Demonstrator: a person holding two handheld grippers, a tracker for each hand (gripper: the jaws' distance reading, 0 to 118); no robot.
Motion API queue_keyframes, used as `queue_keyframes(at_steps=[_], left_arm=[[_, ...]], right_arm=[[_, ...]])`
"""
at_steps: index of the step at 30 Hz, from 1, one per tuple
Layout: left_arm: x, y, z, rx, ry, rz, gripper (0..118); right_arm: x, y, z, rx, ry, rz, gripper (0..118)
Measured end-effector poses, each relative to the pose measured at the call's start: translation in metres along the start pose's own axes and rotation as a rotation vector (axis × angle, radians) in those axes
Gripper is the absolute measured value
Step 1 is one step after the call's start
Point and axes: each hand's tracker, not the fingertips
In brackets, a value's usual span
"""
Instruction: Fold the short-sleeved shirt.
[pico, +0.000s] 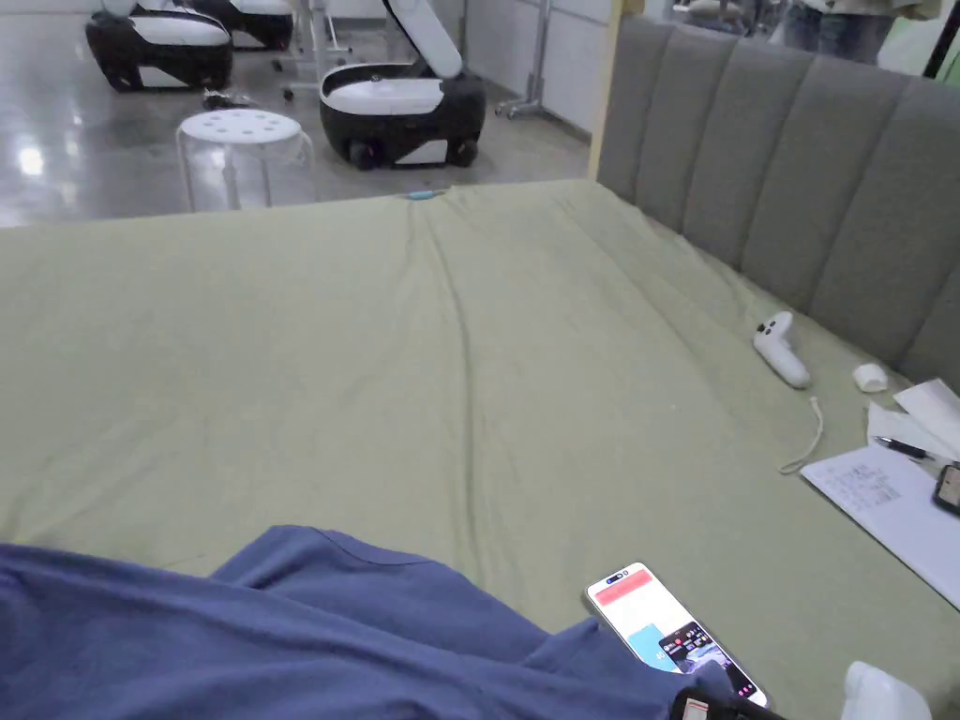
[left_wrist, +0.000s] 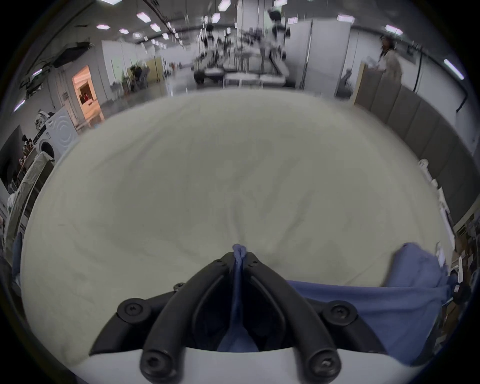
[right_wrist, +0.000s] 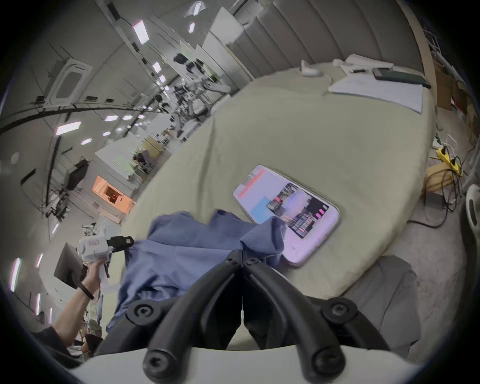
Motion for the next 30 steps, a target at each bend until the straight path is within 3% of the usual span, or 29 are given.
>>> queue_keyframes(at_steps=[4,10,14,24,30], left_arm=[[-0.015,0.016,0.098,0.197,-0.09,0.053,5],[-0.025,0.047,0.27,0.477,-0.018,-0.034,5],[-0.034,0.068,0.34,0.592,0.059,-0.043,5],[-0.037,0.127,0.414,0.731,0.206,0.007,5],[-0.041,0.173,0.423,0.785,0.232,0.055,5]], right_arm=[[-0.041,0.039,0.013,0.095,0.063,0.179,0],[-0.108,0.125,0.019,0.259,0.236,0.298,0],[-0.151,0.181,0.015,0.338,0.298,0.345,0],[-0.299,0.318,0.0,0.44,0.334,0.448,0],[-0.385,0.381,-0.007,0.525,0.274,0.514,0]])
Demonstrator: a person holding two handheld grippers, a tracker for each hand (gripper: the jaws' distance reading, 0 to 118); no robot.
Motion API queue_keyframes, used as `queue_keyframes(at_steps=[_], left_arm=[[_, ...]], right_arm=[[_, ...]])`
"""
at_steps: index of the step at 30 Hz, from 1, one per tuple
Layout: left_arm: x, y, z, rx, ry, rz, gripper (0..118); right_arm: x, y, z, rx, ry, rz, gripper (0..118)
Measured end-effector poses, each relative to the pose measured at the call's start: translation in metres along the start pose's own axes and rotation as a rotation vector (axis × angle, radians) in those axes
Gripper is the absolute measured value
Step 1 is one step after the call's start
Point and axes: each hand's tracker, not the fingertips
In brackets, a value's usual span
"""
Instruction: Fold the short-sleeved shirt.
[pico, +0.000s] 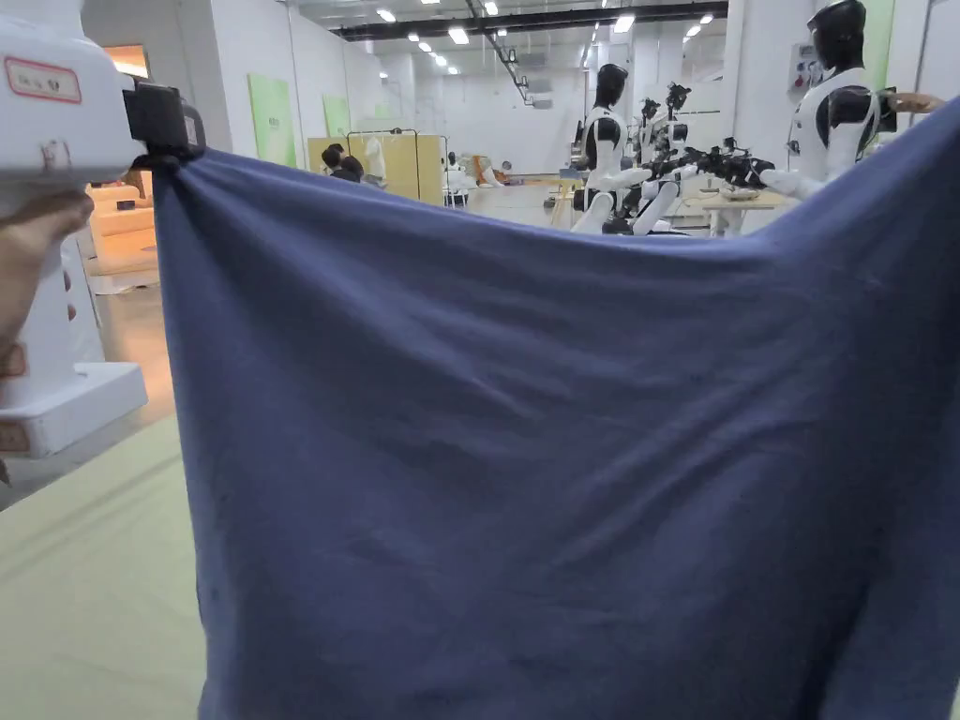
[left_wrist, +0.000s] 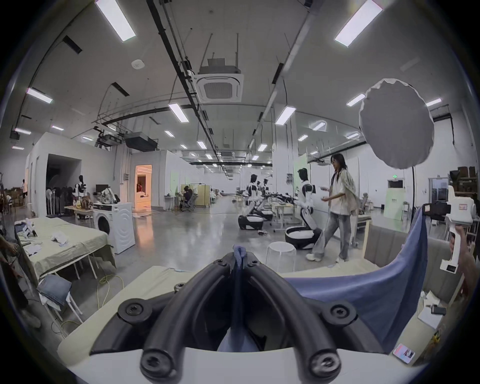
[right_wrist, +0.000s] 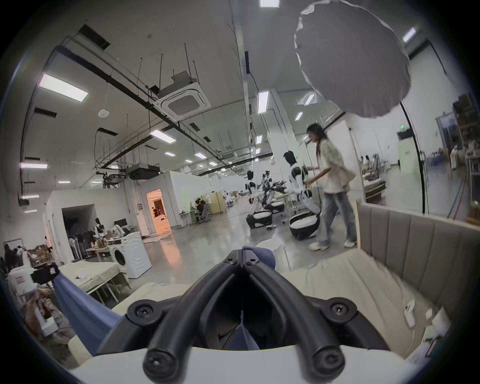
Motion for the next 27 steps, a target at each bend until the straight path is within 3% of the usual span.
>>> queue_keyframes(at_steps=[5,12,16,27], left_arm=[[-0.013,0.028,-0.046,0.037,0.046,0.023,5],[0.01,0.043,-0.076,0.06,0.072,0.028,5],[0.021,0.052,-0.1,0.04,0.083,0.018,5],[0.017,0.06,-0.197,0.02,0.115,0.002,5]], right_arm=[[-0.027,0.054,-0.035,0.057,-0.066,0.111,0],[-0.045,0.112,-0.079,0.089,-0.135,0.134,0],[-0.057,0.138,-0.093,0.121,-0.167,0.203,0],[-0.065,0.161,-0.113,0.155,-0.228,0.221,0]])
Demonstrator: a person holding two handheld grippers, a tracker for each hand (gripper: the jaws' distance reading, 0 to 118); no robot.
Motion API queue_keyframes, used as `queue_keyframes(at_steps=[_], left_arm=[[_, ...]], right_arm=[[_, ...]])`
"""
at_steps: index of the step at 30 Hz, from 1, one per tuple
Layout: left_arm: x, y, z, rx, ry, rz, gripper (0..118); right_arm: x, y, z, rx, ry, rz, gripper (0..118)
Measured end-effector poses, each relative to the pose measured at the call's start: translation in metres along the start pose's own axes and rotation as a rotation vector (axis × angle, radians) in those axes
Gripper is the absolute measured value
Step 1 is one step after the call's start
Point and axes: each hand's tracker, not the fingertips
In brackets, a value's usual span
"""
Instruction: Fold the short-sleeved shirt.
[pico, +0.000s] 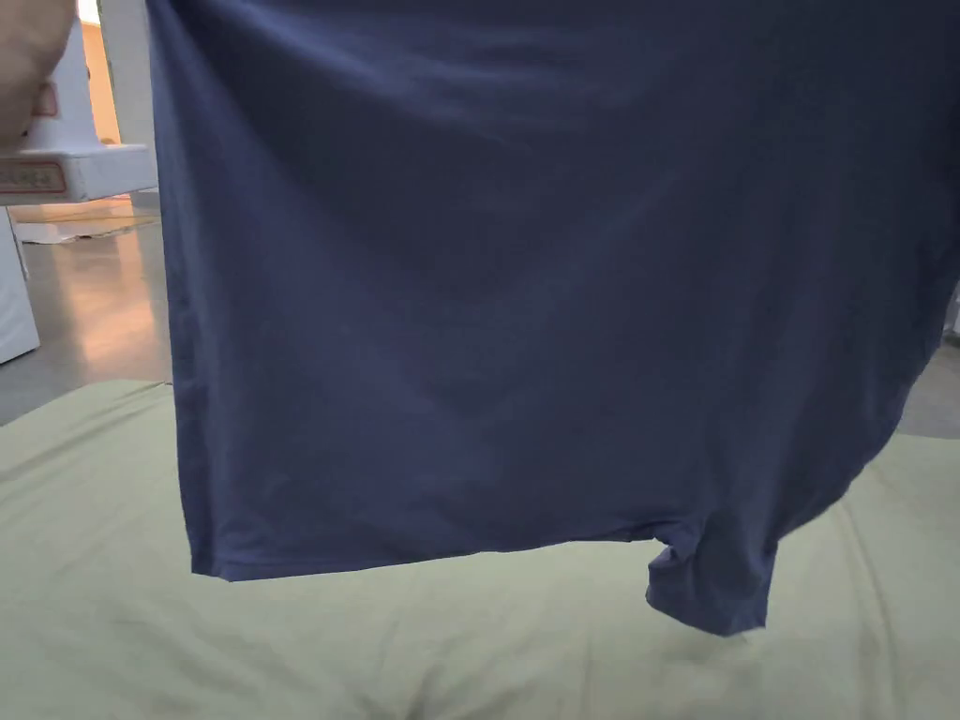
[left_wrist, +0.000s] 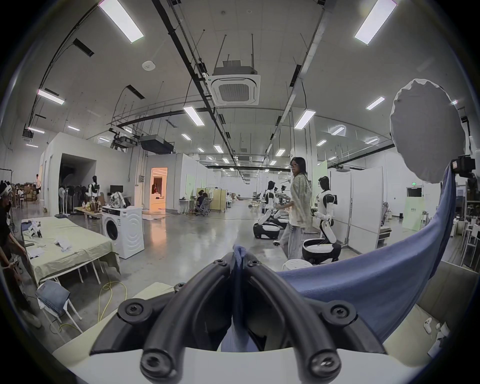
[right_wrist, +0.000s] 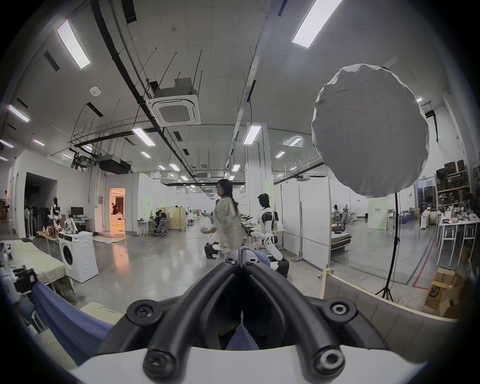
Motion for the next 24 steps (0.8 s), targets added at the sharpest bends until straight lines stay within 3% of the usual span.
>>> queue_keyframes(at_steps=[9,17,24], left_arm=[[-0.007,-0.058,-0.037,-0.094,-0.015,0.041,5],[-0.022,-0.13,0.004,-0.176,-0.065,0.104,5],[-0.049,-0.182,0.074,-0.255,-0.109,0.1,5]], right_arm=[[-0.016,-0.046,-0.004,-0.092,0.038,0.051,0],[-0.013,-0.096,0.032,-0.164,0.142,-0.038,0],[0.014,-0.145,0.098,-0.232,0.2,-0.018,0]])
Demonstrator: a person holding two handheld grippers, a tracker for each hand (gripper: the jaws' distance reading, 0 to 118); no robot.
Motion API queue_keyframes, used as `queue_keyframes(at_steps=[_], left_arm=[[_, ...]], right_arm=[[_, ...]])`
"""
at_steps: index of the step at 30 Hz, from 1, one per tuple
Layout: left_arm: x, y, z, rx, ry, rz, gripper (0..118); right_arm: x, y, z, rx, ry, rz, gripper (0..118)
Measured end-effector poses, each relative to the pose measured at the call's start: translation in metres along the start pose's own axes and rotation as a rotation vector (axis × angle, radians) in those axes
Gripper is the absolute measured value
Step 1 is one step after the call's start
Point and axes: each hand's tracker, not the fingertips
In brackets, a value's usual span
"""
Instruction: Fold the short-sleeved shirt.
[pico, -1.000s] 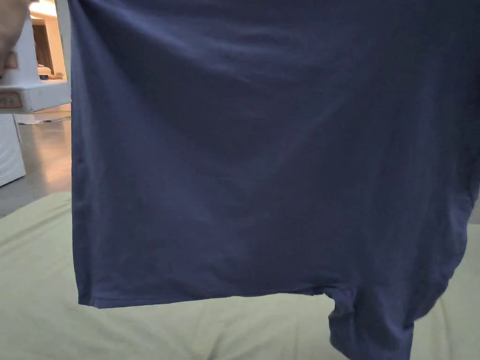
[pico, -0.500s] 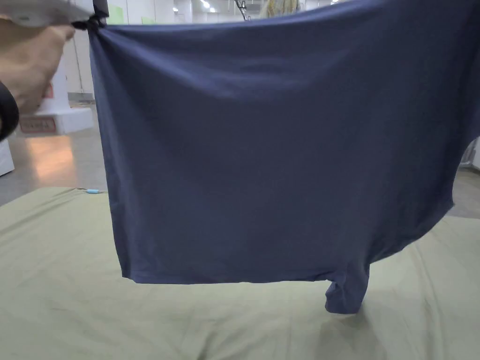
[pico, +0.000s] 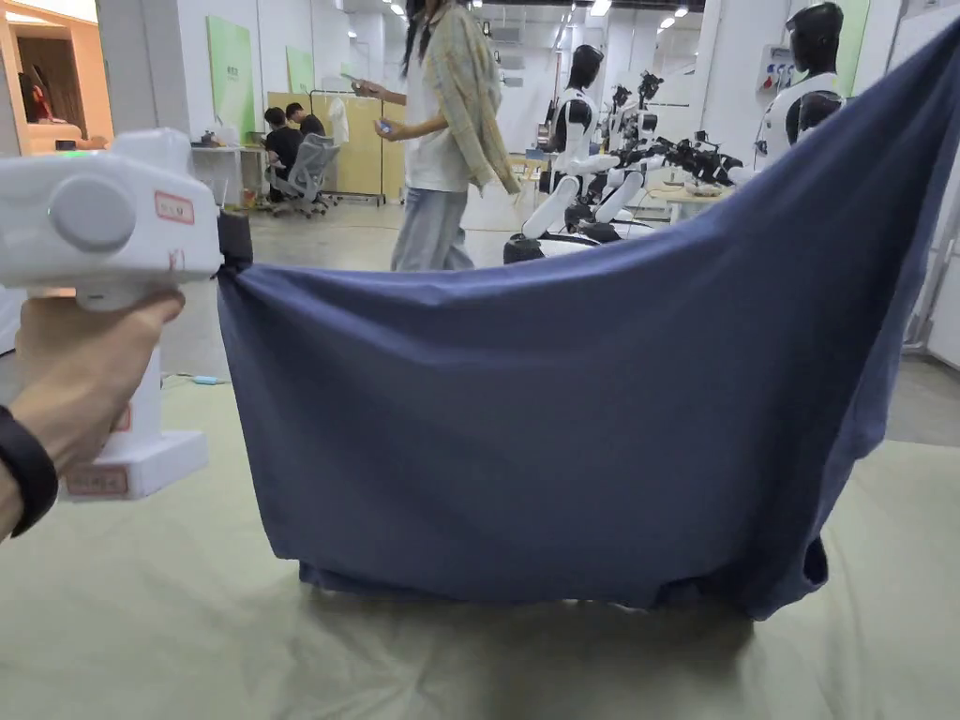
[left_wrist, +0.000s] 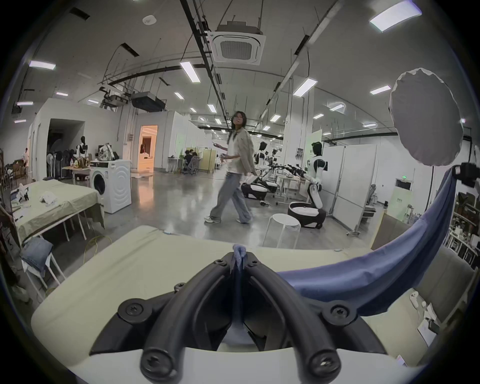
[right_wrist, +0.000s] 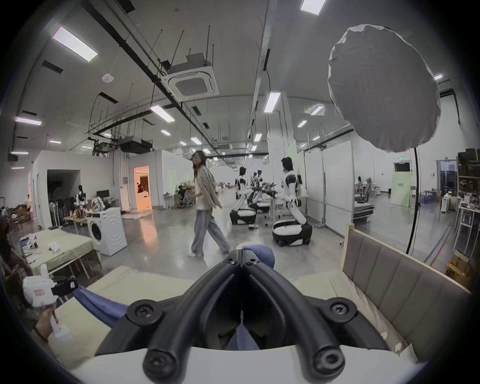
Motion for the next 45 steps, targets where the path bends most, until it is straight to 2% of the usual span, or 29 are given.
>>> queue_keyframes(at_steps=[5,10,15,17,18,22,26,28,30,31,32,33,34,35,37,39,42,45], left_arm=[[-0.025,-0.05,0.065,-0.008,-0.059,0.077,5],[-0.028,-0.122,0.138,0.038,-0.169,0.117,5],[-0.032,-0.199,0.192,-0.056,-0.192,0.118,5],[-0.034,-0.231,0.21,-0.076,-0.209,0.137,5],[-0.029,-0.246,0.215,-0.13,-0.219,0.138,5],[-0.032,-0.291,0.216,-0.256,-0.192,0.163,5],[-0.044,-0.324,0.21,-0.323,-0.181,0.244,5],[-0.041,-0.334,0.21,-0.354,-0.16,0.228,6],[-0.04,-0.34,0.216,-0.368,-0.17,0.164,10],[-0.036,-0.34,0.22,-0.371,-0.14,0.118,21],[-0.034,-0.339,0.224,-0.362,-0.162,0.107,44],[-0.035,-0.336,0.229,-0.352,-0.166,0.094,57],[-0.035,-0.332,0.236,-0.338,-0.167,0.082,64],[-0.032,-0.329,0.24,-0.313,-0.155,0.07,65],[-0.021,-0.321,0.249,-0.264,-0.098,0.039,65],[-0.012,-0.314,0.265,-0.161,-0.031,-0.016,65],[0.007,-0.307,0.28,-0.03,-0.012,-0.013,65],[0.036,-0.298,0.289,0.051,0.06,-0.06,65]], right_arm=[[0.018,-0.064,0.073,-0.083,0.045,0.033,0],[0.037,-0.139,0.161,-0.126,0.089,-0.025,0],[0.046,-0.216,0.243,-0.177,0.1,-0.077,0],[0.054,-0.243,0.262,-0.213,0.104,-0.146,0],[0.057,-0.255,0.267,-0.231,0.111,-0.163,0],[0.063,-0.298,0.255,-0.299,0.06,-0.133,0],[0.064,-0.342,0.219,-0.401,0.103,-0.192,0],[0.061,-0.364,0.206,-0.446,0.136,-0.23,0],[0.059,-0.384,0.203,-0.455,0.133,-0.229,0],[0.057,-0.391,0.206,-0.46,0.134,-0.217,2],[0.056,-0.397,0.207,-0.468,0.136,-0.21,20],[0.056,-0.403,0.209,-0.484,0.136,-0.199,39],[0.056,-0.407,0.213,-0.487,0.13,-0.188,54],[0.056,-0.408,0.216,-0.487,0.129,-0.175,61],[0.054,-0.411,0.227,-0.452,0.106,-0.147,68],[0.052,-0.411,0.239,-0.4,0.1,-0.151,76],[0.041,-0.409,0.252,-0.327,0.125,-0.141,80],[0.02,-0.405,0.262,-0.243,0.132,-0.058,80]])
